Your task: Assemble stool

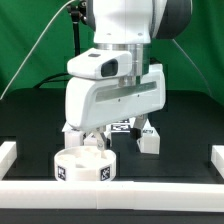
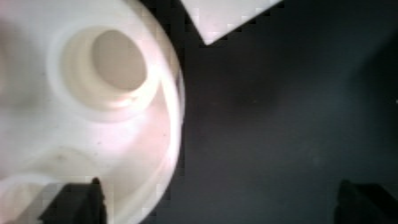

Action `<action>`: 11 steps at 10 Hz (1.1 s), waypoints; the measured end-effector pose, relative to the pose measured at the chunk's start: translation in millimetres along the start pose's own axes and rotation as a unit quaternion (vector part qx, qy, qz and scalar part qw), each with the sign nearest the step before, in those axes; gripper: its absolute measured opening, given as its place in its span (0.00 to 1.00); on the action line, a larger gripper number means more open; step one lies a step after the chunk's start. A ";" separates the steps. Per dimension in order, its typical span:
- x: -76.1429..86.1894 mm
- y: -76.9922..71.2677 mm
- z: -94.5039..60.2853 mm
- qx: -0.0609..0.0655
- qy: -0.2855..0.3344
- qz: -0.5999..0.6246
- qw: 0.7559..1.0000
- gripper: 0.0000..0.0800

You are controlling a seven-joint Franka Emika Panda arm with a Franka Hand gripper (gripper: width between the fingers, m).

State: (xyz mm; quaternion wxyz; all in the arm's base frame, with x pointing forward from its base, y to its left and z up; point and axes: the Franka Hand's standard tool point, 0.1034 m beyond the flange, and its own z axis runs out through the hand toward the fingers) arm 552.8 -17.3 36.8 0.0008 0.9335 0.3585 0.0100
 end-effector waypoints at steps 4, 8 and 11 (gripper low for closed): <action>-2.0 -1.0 10.2 0.005 -0.005 0.001 1.000 0.81; -9.6 -1.9 22.0 0.011 -0.011 0.005 1.000 0.81; -12.7 -1.0 26.8 0.012 -0.012 0.007 1.000 0.81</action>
Offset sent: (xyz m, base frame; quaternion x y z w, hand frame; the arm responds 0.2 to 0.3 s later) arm 0.0044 -0.0047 -0.0081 -0.0042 0.0071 -0.0027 1.0000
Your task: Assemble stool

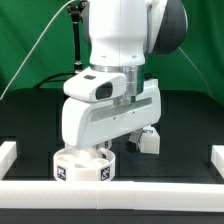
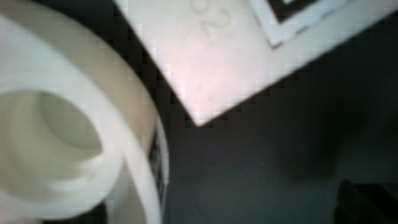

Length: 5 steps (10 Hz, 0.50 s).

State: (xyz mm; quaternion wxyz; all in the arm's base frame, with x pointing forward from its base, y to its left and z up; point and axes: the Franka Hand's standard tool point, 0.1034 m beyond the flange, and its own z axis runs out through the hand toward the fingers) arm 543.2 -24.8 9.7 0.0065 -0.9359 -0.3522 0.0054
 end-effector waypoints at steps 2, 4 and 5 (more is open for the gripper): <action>-0.3 0.3 0.0 0.000 0.000 0.000 1.000 0.50; -0.5 0.1 0.3 0.000 0.000 0.000 1.000 0.25; -0.5 0.0 0.3 0.000 0.000 0.000 1.000 0.09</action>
Offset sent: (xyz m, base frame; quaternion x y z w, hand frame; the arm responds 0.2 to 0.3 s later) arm 0.0000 0.0000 0.0000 0.0000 0.0000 0.0000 1.0000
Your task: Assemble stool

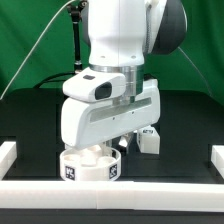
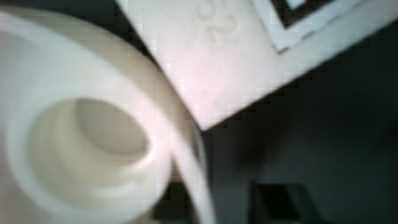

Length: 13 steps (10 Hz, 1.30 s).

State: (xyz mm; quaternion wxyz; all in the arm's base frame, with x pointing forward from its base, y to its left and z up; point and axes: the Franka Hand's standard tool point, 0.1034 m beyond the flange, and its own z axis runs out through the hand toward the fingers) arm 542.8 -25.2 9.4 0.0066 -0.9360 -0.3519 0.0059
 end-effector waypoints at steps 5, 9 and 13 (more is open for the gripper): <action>0.0 0.0 -0.1 0.000 0.000 0.000 1.000 0.04; 16.5 -13.6 -0.5 0.001 0.003 0.002 1.000 0.04; 68.5 -51.8 -4.4 0.004 0.008 0.021 1.000 0.04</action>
Offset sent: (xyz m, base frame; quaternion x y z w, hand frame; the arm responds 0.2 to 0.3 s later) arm 0.0000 0.0000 0.0000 0.0000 0.0000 0.0000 1.0000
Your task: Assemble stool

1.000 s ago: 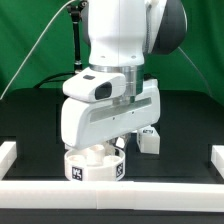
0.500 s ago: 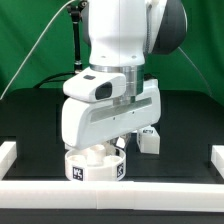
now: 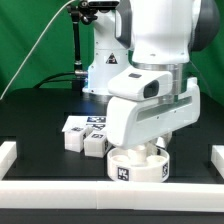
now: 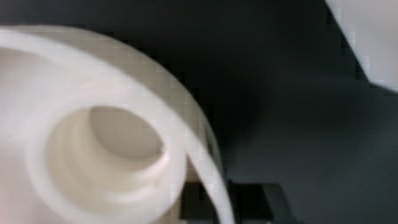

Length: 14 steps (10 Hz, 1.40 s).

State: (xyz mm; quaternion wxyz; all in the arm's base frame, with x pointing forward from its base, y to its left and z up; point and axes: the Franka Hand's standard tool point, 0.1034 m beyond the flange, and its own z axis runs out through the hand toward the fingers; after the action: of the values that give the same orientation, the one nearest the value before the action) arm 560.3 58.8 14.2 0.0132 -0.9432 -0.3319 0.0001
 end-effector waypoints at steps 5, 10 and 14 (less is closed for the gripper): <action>51.8 -22.4 3.6 -0.004 0.016 -0.005 1.000 0.04; 70.8 -30.5 2.0 -0.001 0.013 -0.005 1.000 0.04; 67.9 -25.9 2.7 -0.003 0.011 -0.002 1.000 0.27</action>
Offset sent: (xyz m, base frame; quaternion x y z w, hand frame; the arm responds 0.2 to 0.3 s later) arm 0.0231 0.0343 -0.0051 -0.0004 0.0078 0.0213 0.9997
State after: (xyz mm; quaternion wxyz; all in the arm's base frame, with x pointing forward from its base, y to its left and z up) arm 597.0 121.6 12.7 0.0137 -0.9425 -0.3336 -0.0116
